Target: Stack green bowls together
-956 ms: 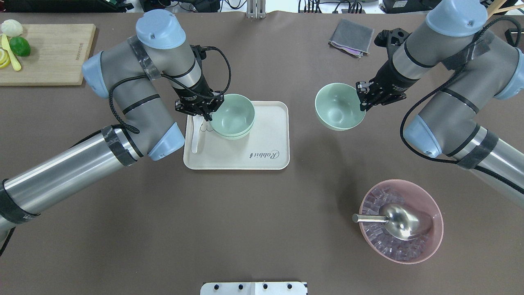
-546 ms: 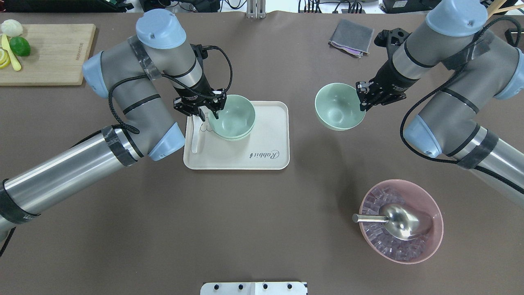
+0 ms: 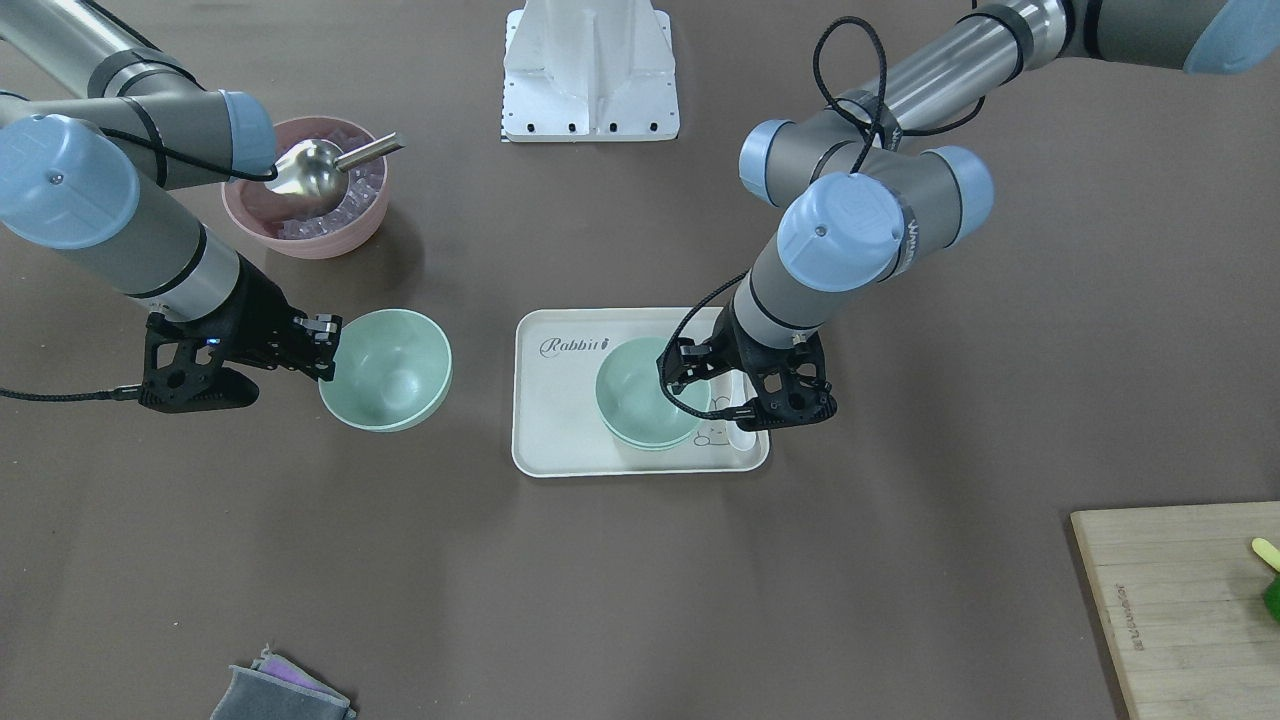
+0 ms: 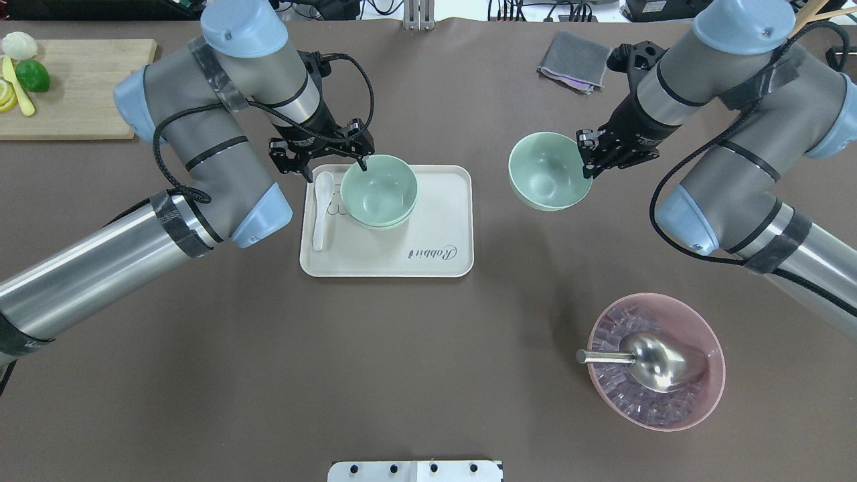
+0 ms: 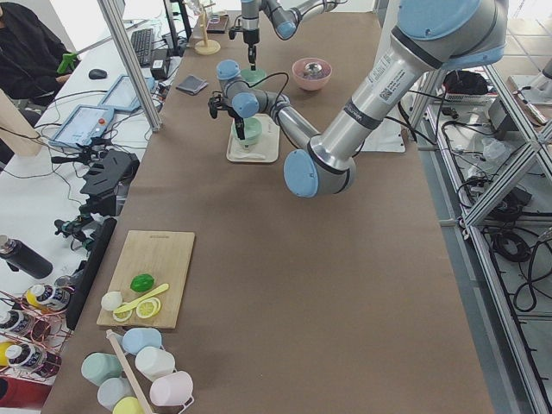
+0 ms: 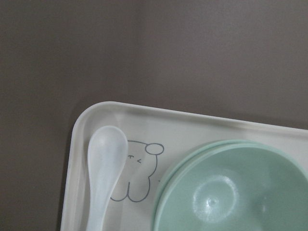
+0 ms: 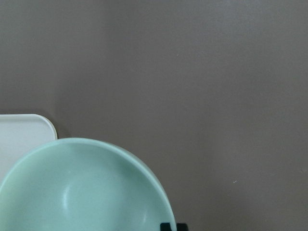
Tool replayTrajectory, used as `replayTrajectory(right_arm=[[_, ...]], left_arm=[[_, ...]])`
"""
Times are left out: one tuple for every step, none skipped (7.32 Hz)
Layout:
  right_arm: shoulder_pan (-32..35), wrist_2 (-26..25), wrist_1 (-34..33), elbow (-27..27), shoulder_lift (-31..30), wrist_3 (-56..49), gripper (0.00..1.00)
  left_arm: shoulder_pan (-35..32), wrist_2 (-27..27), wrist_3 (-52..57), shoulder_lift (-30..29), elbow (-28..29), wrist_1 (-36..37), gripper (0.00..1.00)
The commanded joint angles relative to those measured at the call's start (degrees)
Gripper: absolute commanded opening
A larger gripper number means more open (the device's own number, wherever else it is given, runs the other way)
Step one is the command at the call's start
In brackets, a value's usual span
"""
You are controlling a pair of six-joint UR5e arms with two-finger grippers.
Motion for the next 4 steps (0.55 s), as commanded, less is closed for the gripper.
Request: replayTrajectory(right_arm=[[-0.3,-0.1,-0.3,-1.0,3.1,0.2,0.00],[-0.8,-0.4,-0.3,-2.1,5.3,2.0,0.00],[-1.4,-0.7,-0.3,-3.3,7.7,4.1,0.00],[-1.9,-0.7,-0.4,-5.6,11.7,7.3,0.00]], left_arm=[[-2.4,-1.7,0.5,2.1,-3.7,1.4,0.98],[-3.6,-1.9,1.9,4.6,-6.3,1.7,0.98],[-4.7,-1.8,4.5,7.7,-9.7,2.9,0.98],[-6.2,-1.7,9.4,11.0,-13.9,5.0,0.98]])
